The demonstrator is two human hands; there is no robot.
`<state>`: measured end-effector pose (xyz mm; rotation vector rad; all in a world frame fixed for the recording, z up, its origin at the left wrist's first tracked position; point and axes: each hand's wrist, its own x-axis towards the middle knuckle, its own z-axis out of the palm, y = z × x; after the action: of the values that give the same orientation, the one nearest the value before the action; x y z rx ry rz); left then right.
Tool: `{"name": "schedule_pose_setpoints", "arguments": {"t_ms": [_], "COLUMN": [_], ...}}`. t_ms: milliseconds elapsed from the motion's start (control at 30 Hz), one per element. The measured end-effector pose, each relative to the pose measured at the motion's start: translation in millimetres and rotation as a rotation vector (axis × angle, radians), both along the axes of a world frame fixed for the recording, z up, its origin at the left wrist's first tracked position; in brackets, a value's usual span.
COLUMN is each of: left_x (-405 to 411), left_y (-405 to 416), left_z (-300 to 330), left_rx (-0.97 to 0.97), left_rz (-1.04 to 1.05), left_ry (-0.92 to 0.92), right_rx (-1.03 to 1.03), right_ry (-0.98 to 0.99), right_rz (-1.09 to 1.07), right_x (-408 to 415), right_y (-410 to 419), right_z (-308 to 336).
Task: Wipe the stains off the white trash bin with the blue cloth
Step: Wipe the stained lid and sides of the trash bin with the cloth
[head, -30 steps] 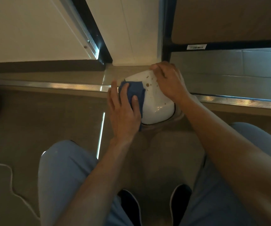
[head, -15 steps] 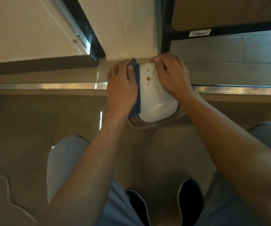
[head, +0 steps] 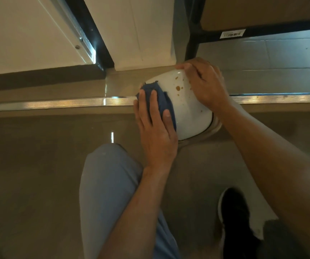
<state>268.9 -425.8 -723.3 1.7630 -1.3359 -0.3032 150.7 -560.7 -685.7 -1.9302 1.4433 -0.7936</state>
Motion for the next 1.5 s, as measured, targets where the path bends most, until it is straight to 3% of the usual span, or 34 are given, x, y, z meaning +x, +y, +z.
{"name": "schedule_pose_setpoints", "arguments": {"t_ms": [300,567,733,833,1000,1100,1200,1367,1500], "left_x": [11,43,18,6,19,33,34,9,11], "left_y": [-12,-84,-40,2,-20,-65,-81,-12,0], "left_z": [-1,34,19,-2,9,37,43,7,-2], "left_rx": [-0.034,0.223,0.043,0.041,0.043,0.158,0.205,0.071,0.047], "left_rz": [-0.034,0.002,-0.012,-0.037,-0.056,-0.021,-0.021,-0.023,-0.071], "left_ry": [-0.057,-0.025,-0.27,-0.348,-0.249,-0.124,-0.172,-0.341,-0.293], "right_rx": [-0.058,-0.074,-0.056,-0.033,0.002,0.002,0.007,0.012,0.006], "right_ry": [0.015,0.029,0.028,0.014,0.001,-0.005,0.004,-0.001,-0.002], "right_rz": [0.004,-0.013,-0.021,-0.014,-0.003,-0.005,-0.014,0.0,0.003], "right_x": [0,1,1,0,-2,-2,0,-2,-1], "right_y": [-2,-4,-4,-4,-4,-4,-4,-2,-2], "right_z": [-7,-10,-9,-7,-6,-5,-3,-2,-2]}}
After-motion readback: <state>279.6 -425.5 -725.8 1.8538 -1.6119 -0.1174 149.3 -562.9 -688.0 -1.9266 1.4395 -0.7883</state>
